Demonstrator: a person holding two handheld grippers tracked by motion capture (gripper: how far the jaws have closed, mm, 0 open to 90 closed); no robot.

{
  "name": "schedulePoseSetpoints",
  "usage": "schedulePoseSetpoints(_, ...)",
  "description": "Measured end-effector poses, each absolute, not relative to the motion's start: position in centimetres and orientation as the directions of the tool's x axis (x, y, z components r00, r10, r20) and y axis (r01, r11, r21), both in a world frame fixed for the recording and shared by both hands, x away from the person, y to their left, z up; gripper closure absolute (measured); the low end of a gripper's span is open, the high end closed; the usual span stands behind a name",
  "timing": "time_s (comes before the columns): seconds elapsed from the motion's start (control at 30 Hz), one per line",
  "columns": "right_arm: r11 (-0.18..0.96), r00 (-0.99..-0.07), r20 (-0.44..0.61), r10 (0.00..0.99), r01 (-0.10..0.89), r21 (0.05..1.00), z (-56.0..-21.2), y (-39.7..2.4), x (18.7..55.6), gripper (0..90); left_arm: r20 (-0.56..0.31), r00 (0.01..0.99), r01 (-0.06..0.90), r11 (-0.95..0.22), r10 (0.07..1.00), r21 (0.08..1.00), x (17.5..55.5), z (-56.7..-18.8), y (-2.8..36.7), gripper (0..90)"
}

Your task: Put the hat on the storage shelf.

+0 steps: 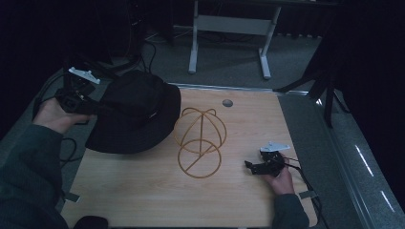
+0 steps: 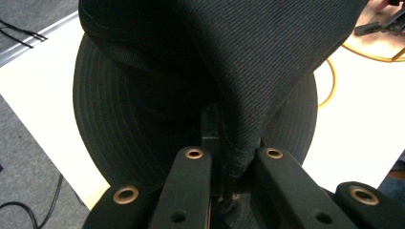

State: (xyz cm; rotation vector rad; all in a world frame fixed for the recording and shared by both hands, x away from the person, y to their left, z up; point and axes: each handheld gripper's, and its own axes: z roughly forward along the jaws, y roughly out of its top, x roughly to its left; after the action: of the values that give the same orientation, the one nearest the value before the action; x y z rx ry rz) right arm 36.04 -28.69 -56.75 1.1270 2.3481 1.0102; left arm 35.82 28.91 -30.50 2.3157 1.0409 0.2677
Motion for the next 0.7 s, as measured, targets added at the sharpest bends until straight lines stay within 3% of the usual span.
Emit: schedulePoseSetpoints(0.7,0.432,-0.625,-0.004,0.781,0.534,0.727,-56.7,-28.7,36.0,12.2,-0.052,0.681,0.611,-0.527,0.731,0.59,35.9,-29.4,29.1,88.1)
